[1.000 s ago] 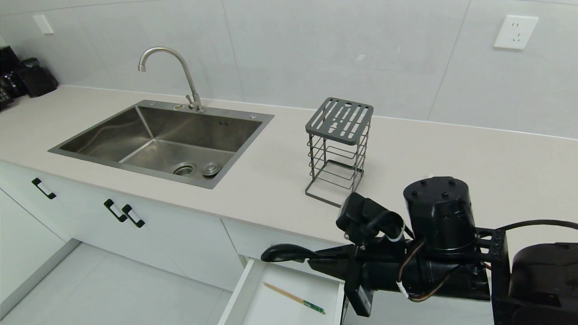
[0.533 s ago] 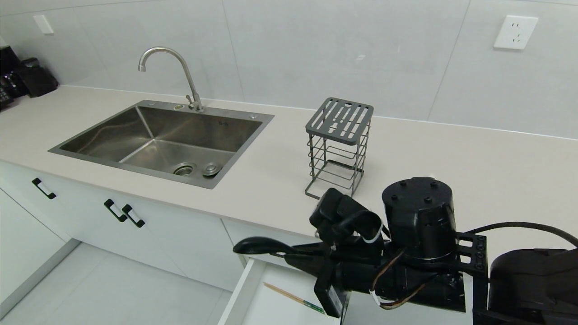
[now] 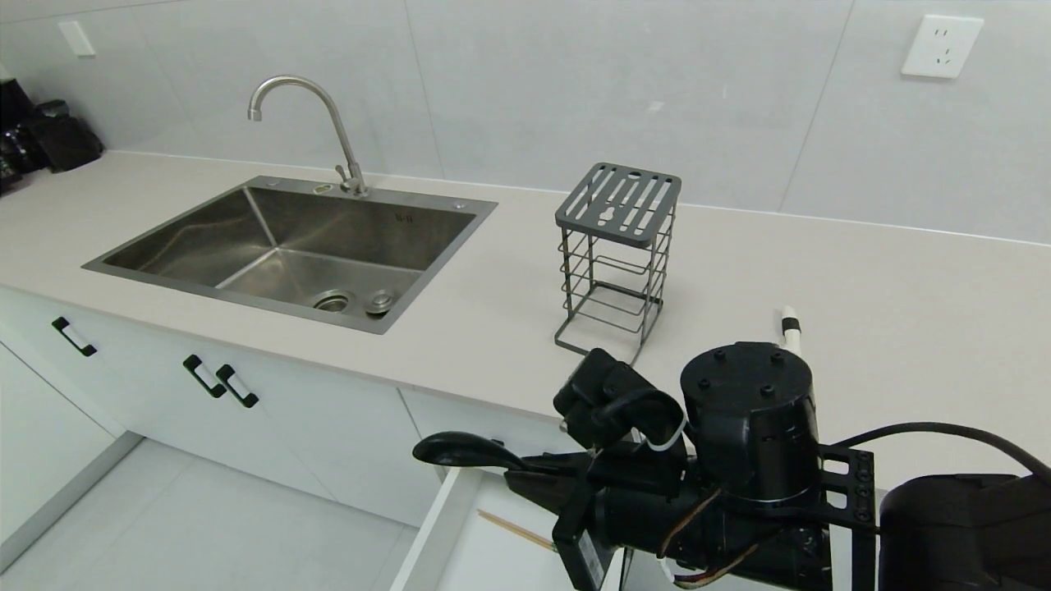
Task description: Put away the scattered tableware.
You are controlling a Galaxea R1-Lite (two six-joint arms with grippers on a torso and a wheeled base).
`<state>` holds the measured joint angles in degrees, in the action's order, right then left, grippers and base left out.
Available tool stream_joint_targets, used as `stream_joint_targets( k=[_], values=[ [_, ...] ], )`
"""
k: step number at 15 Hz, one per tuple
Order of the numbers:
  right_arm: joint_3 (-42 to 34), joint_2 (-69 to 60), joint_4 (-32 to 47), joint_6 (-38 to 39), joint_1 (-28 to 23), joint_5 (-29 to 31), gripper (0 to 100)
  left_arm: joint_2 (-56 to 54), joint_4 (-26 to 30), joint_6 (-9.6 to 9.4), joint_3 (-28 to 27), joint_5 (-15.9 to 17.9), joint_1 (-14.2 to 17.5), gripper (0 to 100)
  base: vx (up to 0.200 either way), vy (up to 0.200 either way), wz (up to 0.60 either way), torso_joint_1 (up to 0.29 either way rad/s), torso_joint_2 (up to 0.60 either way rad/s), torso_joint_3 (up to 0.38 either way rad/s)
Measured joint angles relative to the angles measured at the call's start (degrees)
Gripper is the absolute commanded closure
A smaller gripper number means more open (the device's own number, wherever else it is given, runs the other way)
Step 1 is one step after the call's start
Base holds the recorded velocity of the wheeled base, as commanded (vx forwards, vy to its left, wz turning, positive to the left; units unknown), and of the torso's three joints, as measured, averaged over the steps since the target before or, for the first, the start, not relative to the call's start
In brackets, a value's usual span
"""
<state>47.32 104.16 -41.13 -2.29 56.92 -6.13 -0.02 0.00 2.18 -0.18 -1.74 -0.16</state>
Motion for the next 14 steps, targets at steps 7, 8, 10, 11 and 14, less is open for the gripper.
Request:
stream_joint_targets(
  k=[7, 8, 10, 11, 14],
  values=[
    [2.3, -0.1, 3.7, -1.5, 0.7, 0.1, 100, 0.0, 0.1, 0.0, 0.0, 0.0, 0.0, 0, 0.0, 0.0, 0.0, -0.244, 0.48, 0.237],
    [3.2, 0.0, 5.3, -1.7, 0.7, 0.1, 100, 0.0, 0.0, 0.0, 0.0, 0.0, 0.0, 0, 0.0, 0.0, 0.0, -0.251, 0.53, 0.242],
    [4.1, 0.3, 5.5, -1.9, 0.7, 0.2, 100, 0.0, 0.0, 0.0, 0.0, 0.0, 0.0, 0, 0.0, 0.0, 0.0, -0.173, 0.35, 0.161],
    [4.3, 0.5, 5.1, -1.9, 0.7, 0.2, 100, 0.0, 0.0, -0.02, 0.0, 0.0, 0.0, 0, 0.0, 0.0, 0.0, -0.159, 0.3, 0.149],
    [4.4, 1.0, 5.1, -2.0, 0.6, 0.2, 100, 0.0, 0.1, 0.0, 0.0, 0.0, 0.0, 0, 0.0, 0.0, 0.0, -0.194, 0.37, 0.183]
  ],
)
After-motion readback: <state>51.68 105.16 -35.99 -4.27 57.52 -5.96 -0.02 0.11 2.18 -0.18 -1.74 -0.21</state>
